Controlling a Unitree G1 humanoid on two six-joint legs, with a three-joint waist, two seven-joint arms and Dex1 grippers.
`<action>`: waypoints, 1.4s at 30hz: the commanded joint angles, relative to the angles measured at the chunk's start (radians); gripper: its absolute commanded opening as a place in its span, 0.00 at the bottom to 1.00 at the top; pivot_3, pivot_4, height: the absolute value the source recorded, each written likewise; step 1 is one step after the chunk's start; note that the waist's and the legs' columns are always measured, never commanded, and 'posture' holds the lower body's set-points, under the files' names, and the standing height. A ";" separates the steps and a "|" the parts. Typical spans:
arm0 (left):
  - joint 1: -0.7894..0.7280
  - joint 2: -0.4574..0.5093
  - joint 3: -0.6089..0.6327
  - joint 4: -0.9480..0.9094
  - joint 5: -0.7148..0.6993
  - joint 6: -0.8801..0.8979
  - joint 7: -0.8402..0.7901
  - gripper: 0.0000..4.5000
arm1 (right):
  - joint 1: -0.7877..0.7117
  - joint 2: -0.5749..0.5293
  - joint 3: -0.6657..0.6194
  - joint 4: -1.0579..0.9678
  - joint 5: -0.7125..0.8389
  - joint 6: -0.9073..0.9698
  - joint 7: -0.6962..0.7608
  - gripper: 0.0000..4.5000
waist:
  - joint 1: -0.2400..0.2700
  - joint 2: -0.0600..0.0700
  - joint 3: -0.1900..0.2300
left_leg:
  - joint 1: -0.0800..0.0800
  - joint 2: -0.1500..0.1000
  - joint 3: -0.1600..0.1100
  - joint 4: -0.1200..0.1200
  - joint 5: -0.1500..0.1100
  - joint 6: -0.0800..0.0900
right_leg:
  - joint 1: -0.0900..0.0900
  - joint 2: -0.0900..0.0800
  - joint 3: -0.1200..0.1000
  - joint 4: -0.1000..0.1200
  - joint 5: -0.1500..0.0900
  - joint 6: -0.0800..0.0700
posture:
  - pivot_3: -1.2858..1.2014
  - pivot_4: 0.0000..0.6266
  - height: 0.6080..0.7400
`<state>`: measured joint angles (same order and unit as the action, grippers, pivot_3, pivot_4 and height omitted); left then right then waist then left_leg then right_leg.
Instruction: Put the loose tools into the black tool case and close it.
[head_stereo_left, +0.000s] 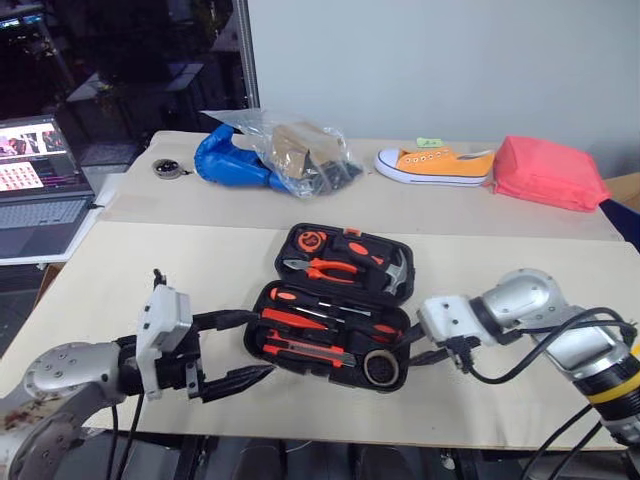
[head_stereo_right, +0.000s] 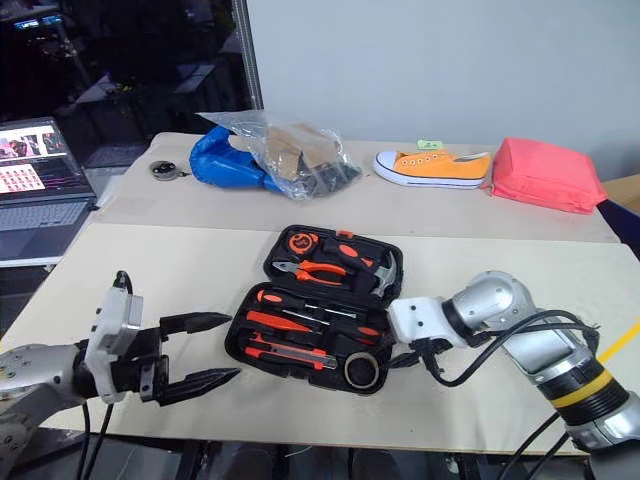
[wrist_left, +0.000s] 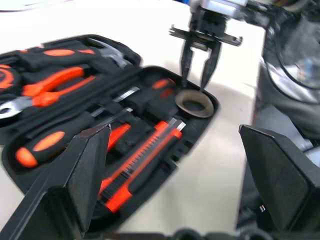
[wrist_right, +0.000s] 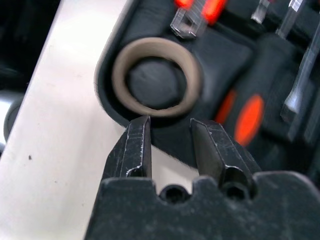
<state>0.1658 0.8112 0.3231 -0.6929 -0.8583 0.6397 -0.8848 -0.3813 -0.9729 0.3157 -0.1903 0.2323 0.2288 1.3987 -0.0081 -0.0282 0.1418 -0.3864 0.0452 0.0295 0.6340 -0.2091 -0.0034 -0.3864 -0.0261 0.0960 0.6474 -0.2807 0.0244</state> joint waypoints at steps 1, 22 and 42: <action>-0.101 -0.053 -0.030 0.020 0.012 0.055 0.190 0.98 | 0.040 0.022 -0.157 -0.127 0.211 0.204 -0.062 0.34 | -0.003 0.000 0.000 | -0.001 0.000 0.000 0.000 0.000 0.000 | -0.001 0.001 0.000 0.000 0.002 -0.003 | 0.52 0.24 1.00; -1.097 -0.241 -0.382 1.082 0.244 0.501 0.388 0.98 | -0.216 0.299 -0.388 0.086 0.219 1.041 -0.816 0.71 | -0.011 -0.001 0.001 | -0.021 -0.006 -0.004 -0.003 0.001 -0.001 | -0.021 0.005 0.000 0.001 0.006 -0.005 | 0.52 0.24 1.00; -1.279 -0.377 -0.385 1.496 0.491 0.275 0.153 0.02 | -0.424 0.459 -0.355 0.252 0.165 1.057 -0.926 0.00 | -0.032 0.000 0.001 | -0.022 -0.009 -0.005 -0.001 0.001 -0.001 | -0.021 0.003 -0.001 0.007 0.005 -0.004 | 0.52 0.24 1.00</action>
<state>-1.0770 0.4529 -0.0787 0.8242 -0.3671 0.9378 -0.7165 -0.7527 -0.5343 -0.0216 0.0901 0.3882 1.3098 0.4775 -0.0406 -0.0285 0.1424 -0.4084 0.0362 0.0245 0.6338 -0.2079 -0.0045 -0.4080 -0.0234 0.0950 0.6551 -0.2752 0.0201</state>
